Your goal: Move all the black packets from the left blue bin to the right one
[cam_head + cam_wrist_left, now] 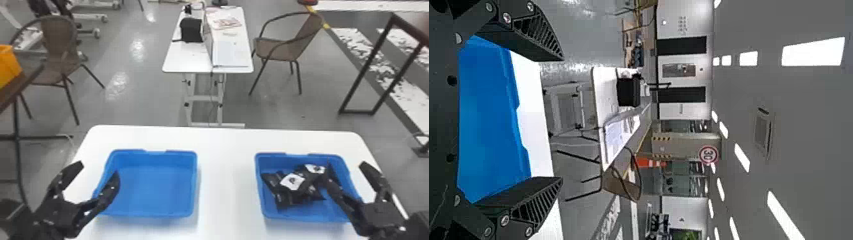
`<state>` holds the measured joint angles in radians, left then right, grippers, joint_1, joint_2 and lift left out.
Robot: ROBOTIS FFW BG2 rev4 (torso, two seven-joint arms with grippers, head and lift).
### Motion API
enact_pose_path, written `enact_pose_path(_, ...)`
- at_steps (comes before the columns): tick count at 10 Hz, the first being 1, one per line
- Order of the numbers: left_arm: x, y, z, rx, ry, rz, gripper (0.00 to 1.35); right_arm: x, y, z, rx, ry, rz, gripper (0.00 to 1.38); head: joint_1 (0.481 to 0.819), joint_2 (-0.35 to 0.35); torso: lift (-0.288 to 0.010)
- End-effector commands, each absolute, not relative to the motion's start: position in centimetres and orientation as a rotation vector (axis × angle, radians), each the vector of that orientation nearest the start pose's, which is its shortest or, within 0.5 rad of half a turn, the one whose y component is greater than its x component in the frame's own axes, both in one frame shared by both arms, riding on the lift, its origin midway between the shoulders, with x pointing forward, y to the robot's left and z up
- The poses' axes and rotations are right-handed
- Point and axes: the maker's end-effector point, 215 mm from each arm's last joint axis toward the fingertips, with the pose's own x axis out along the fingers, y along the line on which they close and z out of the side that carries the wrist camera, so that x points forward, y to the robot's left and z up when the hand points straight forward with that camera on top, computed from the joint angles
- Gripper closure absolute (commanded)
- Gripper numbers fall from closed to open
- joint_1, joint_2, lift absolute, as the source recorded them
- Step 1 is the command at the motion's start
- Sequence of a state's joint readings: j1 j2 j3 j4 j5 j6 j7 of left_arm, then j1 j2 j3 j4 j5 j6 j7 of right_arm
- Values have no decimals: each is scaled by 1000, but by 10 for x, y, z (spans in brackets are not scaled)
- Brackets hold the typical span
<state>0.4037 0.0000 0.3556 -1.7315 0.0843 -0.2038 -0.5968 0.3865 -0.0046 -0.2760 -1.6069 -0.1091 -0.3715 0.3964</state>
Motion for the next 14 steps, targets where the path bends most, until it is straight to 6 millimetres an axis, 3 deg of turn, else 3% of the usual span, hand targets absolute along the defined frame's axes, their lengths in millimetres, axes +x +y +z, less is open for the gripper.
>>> enact_pose_path(1,414,285,-408,29,66,-291,193,401,-304,-412,-68,-2,128,302,695,-3,0)
enact_pose_path(3,400,274,-416,10,101,-292,193,365,-285,-436,-68,67,143,302,695,-22,0)
enact_pose_path(6,389,273,-425,-16,133,-282,193,345,-263,-448,-47,100,147,302,695,-9,0)
enact_pose_path(8,389,267,-428,-30,145,-291,193,344,-255,-450,-41,104,152,302,695,13,0)
enact_pose_path(14,389,267,-432,-40,158,-290,193,346,-265,-447,-22,94,112,303,695,5,0)
